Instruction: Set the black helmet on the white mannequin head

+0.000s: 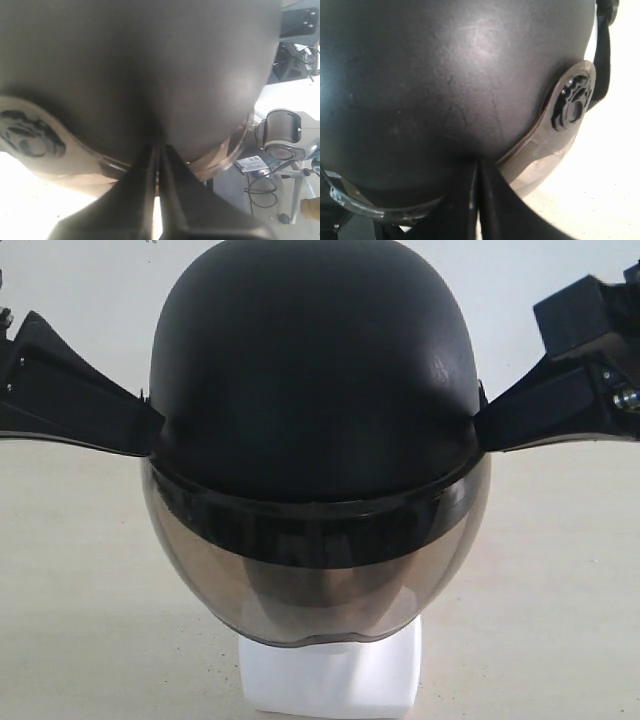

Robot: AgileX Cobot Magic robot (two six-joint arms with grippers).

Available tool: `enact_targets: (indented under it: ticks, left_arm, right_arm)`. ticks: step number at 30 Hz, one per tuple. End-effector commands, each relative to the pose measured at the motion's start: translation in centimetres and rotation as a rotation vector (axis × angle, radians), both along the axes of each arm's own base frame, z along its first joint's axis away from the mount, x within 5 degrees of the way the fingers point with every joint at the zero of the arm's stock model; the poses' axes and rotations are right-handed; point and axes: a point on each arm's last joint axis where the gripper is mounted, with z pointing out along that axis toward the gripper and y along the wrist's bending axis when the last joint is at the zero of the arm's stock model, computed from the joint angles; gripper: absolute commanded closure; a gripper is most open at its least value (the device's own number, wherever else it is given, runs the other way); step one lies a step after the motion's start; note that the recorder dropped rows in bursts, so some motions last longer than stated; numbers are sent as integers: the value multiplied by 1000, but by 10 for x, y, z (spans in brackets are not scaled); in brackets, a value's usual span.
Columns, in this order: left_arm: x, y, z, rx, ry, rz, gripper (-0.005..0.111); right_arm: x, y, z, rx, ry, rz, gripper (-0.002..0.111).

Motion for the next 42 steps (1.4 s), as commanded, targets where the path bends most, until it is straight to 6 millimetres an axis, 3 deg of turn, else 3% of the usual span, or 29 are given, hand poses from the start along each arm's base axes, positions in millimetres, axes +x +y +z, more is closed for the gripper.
enact_targets:
  ticks: [1, 9, 21, 26, 36, 42]
  left_arm:
    - [-5, -1, 3, -11, -19, -11, 102]
    - [-10, -1, 7, -6, -37, -10, 102]
    - [-15, 0, 10, -3, -60, -12, 102]
    - [-31, 4, 19, 42, -123, -4, 102]
    - [-78, 10, 45, 34, -279, 32, 102]
    - [-96, 10, 40, -10, -305, 42, 102]
  right_arm:
    - [2, 2, -3, 12, 14, -4, 108]
    - [-18, -7, 16, 47, -84, -44, 108]
    - [-19, -8, 14, 30, -68, -48, 108]
    - [-24, -11, 18, 27, -92, -60, 108]
    - [-67, -39, 40, -37, -287, -178, 108]
    - [-99, -52, 46, -70, -357, -186, 108]
